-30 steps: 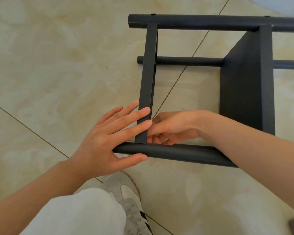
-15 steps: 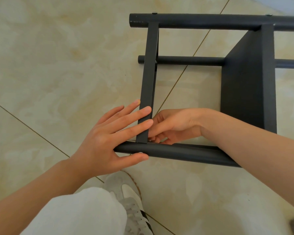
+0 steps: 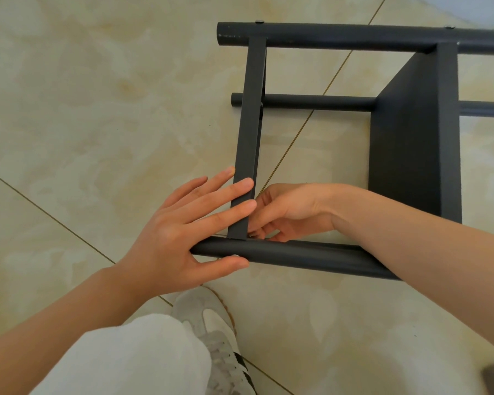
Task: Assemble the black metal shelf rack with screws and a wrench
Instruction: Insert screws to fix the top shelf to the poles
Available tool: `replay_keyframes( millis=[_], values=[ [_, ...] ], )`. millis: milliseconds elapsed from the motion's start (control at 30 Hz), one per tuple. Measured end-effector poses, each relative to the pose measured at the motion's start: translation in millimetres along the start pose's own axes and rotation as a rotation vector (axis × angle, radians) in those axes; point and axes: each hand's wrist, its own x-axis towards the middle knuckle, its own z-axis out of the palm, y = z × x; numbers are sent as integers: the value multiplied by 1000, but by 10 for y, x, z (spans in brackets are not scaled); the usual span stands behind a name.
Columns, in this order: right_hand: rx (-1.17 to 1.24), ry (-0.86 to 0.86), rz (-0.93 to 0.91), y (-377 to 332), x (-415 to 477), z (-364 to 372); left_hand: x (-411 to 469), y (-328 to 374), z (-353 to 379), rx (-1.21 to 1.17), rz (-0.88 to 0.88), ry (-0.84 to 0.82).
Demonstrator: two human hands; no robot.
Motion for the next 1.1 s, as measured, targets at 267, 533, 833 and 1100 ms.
replay_keyframes(
  millis=[267, 533, 833, 1100],
  values=[
    [-21, 1, 33, -8, -33, 17, -8, -10, 13, -6, 6, 8],
    [-59, 66, 30, -27, -35, 24, 2, -10, 7, -10, 14, 15],
    [-153, 142, -16, -35, -106, 72, -4, 14, 9, 10, -2, 16],
    [-332, 179, -102, -15, -465, 171, -189, 360, 248, -551, -523, 323]
  ],
)
